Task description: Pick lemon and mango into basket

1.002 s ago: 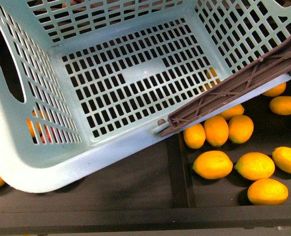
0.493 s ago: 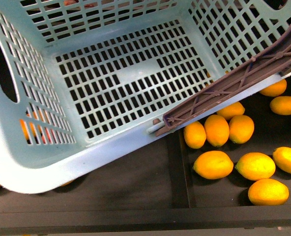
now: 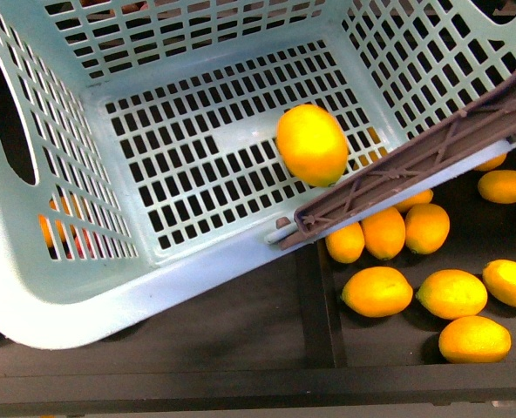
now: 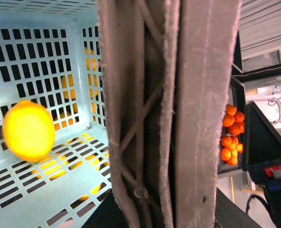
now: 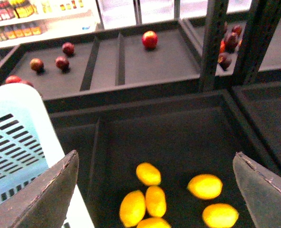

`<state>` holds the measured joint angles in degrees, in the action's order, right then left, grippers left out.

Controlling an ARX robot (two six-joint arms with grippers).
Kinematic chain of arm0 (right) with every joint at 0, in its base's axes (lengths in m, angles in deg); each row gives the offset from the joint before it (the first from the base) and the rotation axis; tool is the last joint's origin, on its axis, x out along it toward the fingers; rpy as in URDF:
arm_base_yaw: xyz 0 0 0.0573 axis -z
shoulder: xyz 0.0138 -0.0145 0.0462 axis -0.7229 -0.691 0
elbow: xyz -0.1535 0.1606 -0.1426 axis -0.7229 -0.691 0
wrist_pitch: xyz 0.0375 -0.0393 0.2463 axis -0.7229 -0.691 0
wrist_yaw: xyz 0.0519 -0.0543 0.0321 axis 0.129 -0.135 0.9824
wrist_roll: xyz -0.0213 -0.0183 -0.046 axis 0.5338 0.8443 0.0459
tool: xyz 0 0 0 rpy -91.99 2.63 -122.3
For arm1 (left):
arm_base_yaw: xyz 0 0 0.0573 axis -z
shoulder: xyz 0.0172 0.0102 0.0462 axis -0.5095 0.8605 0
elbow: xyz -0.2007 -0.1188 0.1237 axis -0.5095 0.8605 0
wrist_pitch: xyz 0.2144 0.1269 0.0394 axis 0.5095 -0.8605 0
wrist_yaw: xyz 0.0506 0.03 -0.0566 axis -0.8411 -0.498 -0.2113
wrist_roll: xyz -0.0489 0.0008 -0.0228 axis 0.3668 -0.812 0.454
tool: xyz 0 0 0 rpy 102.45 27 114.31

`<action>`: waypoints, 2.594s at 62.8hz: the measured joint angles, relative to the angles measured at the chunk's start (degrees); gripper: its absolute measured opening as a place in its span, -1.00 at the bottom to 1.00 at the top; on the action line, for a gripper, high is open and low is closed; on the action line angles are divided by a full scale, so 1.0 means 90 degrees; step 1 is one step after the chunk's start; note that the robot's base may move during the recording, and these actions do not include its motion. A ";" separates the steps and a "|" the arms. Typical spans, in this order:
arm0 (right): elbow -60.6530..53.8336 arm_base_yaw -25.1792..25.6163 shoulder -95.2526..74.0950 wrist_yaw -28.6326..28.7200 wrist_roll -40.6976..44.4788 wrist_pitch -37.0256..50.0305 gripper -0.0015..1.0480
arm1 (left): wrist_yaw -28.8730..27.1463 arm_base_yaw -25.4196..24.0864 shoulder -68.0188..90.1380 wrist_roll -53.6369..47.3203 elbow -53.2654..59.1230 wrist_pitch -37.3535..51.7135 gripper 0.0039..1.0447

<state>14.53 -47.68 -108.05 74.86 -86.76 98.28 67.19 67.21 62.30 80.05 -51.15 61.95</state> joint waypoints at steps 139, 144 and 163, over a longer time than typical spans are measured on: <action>-0.4133 0.0163 0.2912 0.0097 0.0561 0.1853 0.83 | 0.0015 0.0000 0.0002 0.0022 -0.0005 -0.0015 -0.67; -0.4133 0.0160 0.2905 0.0100 0.0561 0.1853 0.83 | 0.0002 0.0000 0.0002 0.0017 -0.0005 -0.0015 -0.67; -0.4129 0.0143 0.2905 0.0134 0.0559 0.1829 0.83 | -0.0197 -0.0121 -0.0002 -0.0034 -0.0007 -0.0015 -0.67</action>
<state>-22.63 -46.39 -81.91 76.06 -81.73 114.74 65.42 66.11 62.28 79.75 -51.22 61.82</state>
